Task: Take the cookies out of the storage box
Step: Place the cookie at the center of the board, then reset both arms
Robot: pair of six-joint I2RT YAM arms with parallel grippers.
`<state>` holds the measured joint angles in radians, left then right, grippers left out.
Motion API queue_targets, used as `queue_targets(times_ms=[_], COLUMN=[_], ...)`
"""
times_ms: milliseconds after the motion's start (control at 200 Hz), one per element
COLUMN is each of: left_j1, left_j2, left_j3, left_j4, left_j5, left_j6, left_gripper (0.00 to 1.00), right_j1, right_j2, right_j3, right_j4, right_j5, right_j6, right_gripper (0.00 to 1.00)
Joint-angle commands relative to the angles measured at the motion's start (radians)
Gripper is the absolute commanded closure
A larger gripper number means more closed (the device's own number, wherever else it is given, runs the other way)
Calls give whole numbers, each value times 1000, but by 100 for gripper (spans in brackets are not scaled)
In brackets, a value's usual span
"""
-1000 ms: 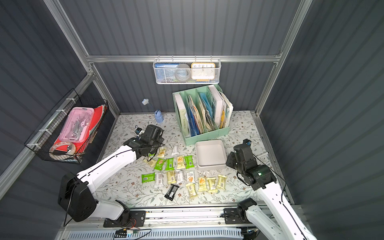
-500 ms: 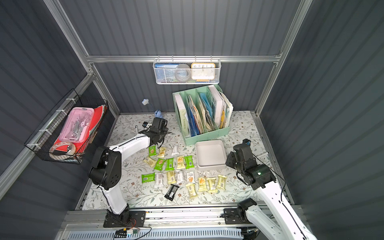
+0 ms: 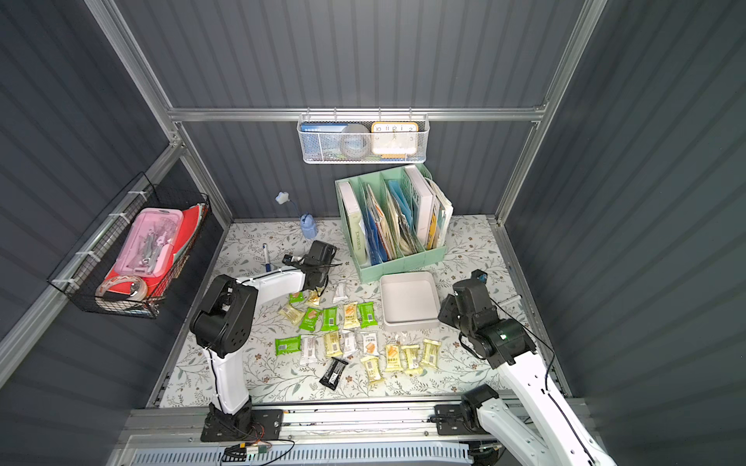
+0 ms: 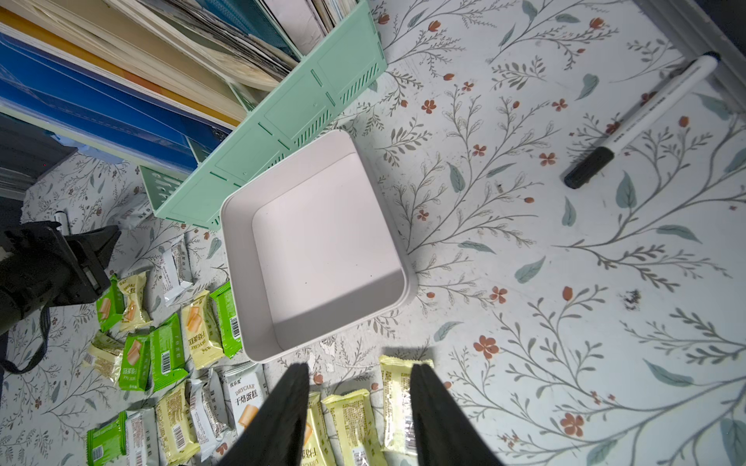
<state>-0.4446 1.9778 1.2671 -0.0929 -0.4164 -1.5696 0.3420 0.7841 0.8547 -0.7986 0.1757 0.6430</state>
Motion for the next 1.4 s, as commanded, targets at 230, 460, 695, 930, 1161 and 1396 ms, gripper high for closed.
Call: queue_targets(times_ms=[230,460,695,930,1161,1396], left_j1=[-17,-16,16,249,364,453], left_j2=[-71,-223,-420,-587,-575,-606], left_j3=[22,15,-123,-333,-443,-648], left_j4=[-151,-205,-230,-28,95,443], left_j5=[-107,-208,-439,-246,-95,-19], left_j6=[17,249,644,1038,1263,1357], left_gripper=[61,46,16,0,0,0], right_j1=[-3,-3,-6,-85,-205,-307], right_j2=[-5,-21,-82,7,272,421], right_j3=[-14,-39,-158,-340,-395,-490], right_j4=[0,16,160,520,888,1300], right_j5=[7,36,285,495,349,155], right_j6=[8,19,-17,-225,-479,-506], right_gripper=[54,53,53,44,32,26])
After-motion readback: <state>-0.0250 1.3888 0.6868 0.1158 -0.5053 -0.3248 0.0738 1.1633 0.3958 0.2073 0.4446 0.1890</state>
